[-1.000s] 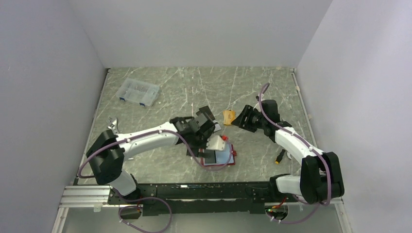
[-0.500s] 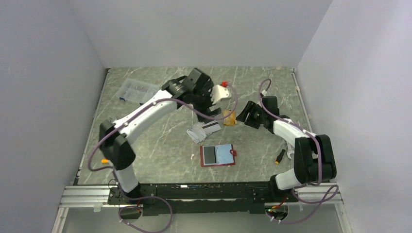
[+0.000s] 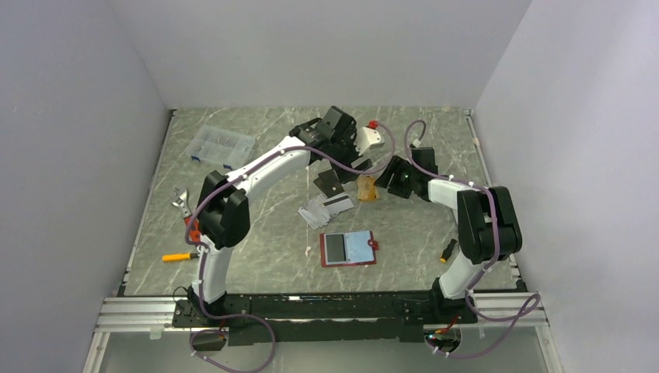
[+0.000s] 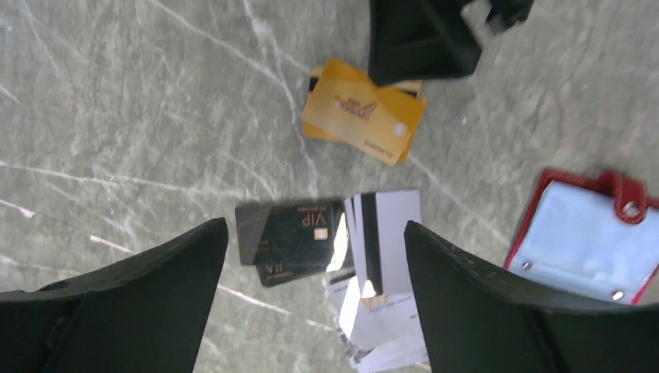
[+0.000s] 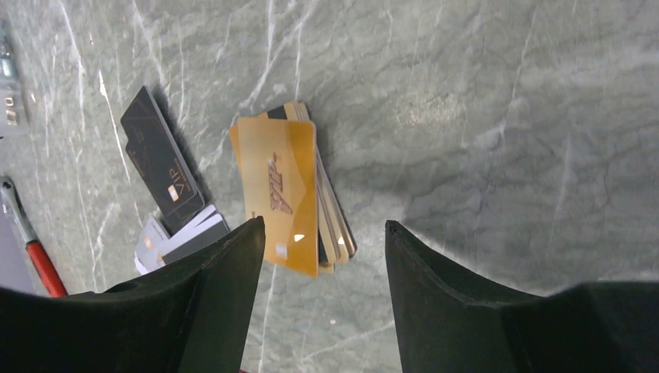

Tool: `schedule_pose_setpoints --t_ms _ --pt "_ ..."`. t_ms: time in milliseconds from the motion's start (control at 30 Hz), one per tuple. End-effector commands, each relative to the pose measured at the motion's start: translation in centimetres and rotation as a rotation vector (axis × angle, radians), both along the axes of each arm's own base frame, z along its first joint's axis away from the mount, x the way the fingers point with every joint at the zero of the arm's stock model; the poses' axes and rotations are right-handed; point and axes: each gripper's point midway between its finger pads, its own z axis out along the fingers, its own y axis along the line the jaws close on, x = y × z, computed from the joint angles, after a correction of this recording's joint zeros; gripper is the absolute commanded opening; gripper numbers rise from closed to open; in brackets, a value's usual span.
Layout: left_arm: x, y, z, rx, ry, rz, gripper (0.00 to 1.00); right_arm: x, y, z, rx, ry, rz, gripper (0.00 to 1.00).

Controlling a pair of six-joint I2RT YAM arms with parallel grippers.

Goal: Put the credit cards into the card holder
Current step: Pick up the credit card from the storage box.

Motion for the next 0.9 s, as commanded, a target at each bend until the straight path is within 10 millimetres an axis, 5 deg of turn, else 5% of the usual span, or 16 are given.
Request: schedule_pose_setpoints --t_ms 0,67,200,267,500,633,867 --pt "0.5 -2.6 0.7 -0.079 0.010 -0.043 0.79 3.0 0.1 1.0 0.005 -0.081 -0.003 0.61" --pt "1.1 -2.7 -0.4 -0.084 0.026 0.009 0.67 3.4 -0.1 0.7 -0.010 -0.077 -0.009 0.61" --pt "1.3 -3.5 -2.2 -0.096 0.096 0.033 0.78 4.0 -0.1 0.1 -0.011 -0.080 -0.014 0.60" --pt "1.5 -3.9 -2.9 -0.111 0.135 0.051 0.75 4.4 0.2 -0.1 0.002 -0.083 -0.011 0.59" --pt "4.2 -3.4 -5.6 -0.152 0.285 0.177 0.21 5.2 0.9 -1.0 0.038 -0.073 0.011 0.55" --pt "4.3 -3.4 -5.9 -0.185 0.306 0.182 0.42 4.1 1.0 -1.6 0.056 -0.057 0.009 0.54" --pt "3.6 -3.7 -7.4 -0.183 0.348 0.175 0.36 2.0 2.0 -2.6 0.142 -0.026 0.006 0.51"
